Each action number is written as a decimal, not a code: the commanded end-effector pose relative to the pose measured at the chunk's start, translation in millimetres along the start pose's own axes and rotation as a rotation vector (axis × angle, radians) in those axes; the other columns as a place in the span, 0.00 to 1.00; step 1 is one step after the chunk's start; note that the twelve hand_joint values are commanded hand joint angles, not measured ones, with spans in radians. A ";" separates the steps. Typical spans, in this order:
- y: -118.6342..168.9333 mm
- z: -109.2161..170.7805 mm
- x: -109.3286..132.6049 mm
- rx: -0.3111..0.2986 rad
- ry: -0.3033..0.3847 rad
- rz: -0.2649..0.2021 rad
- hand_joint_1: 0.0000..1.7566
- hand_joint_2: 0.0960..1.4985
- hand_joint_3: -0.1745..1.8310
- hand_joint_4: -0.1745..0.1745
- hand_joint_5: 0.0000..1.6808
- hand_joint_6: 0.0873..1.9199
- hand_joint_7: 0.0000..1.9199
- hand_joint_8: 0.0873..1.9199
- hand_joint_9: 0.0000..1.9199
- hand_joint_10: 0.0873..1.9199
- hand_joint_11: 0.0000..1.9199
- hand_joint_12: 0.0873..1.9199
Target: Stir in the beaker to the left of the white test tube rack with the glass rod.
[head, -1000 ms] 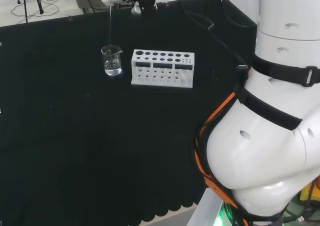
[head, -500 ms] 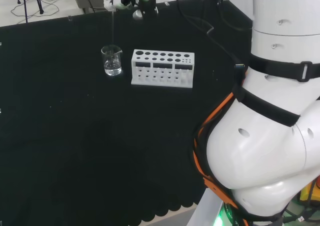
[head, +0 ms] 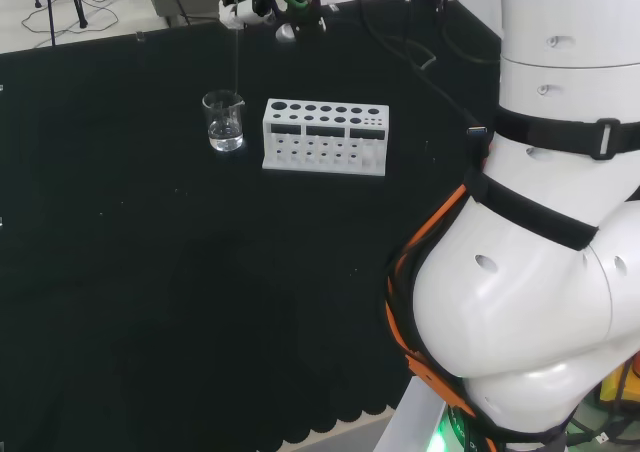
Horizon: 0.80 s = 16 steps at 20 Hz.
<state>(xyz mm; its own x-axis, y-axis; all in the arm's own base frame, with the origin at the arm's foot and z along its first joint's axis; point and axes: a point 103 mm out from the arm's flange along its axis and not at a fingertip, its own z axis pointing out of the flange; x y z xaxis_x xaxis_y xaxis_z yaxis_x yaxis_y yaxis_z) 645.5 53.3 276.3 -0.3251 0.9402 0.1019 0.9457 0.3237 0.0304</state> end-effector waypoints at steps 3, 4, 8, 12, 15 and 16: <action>-4.5 1.9 14.3 0.014 -0.010 -0.004 0.74 0.72 0.00 0.00 0.79 0.00 0.62 0.50 0.95 0.31 0.80 0.50; -6.3 2.9 19.1 0.018 -0.010 -0.011 0.74 0.72 0.00 0.00 0.79 0.00 0.62 0.50 0.95 0.31 0.80 0.50; -4.5 9.5 36.5 0.033 -0.007 -0.034 0.74 0.72 0.00 0.00 0.79 0.00 0.62 0.50 0.95 0.31 0.80 0.50; 3.0 14.3 38.4 0.046 0.014 -0.042 0.74 0.72 0.00 0.00 0.79 0.00 0.62 0.50 0.95 0.31 0.80 0.50; 6.3 14.0 34.8 0.061 0.017 -0.030 0.74 0.72 0.00 0.00 0.79 0.00 0.62 0.50 0.95 0.31 0.80 0.50; 7.8 12.8 35.2 0.060 0.018 -0.027 0.74 0.72 0.00 0.00 0.79 0.00 0.62 0.50 0.95 0.31 0.80 0.50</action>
<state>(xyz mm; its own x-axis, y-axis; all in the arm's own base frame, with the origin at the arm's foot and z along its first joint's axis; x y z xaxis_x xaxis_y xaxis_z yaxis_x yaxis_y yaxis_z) 626.9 77.5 256.6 -0.3449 0.9320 0.1118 0.9363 0.3499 -0.0286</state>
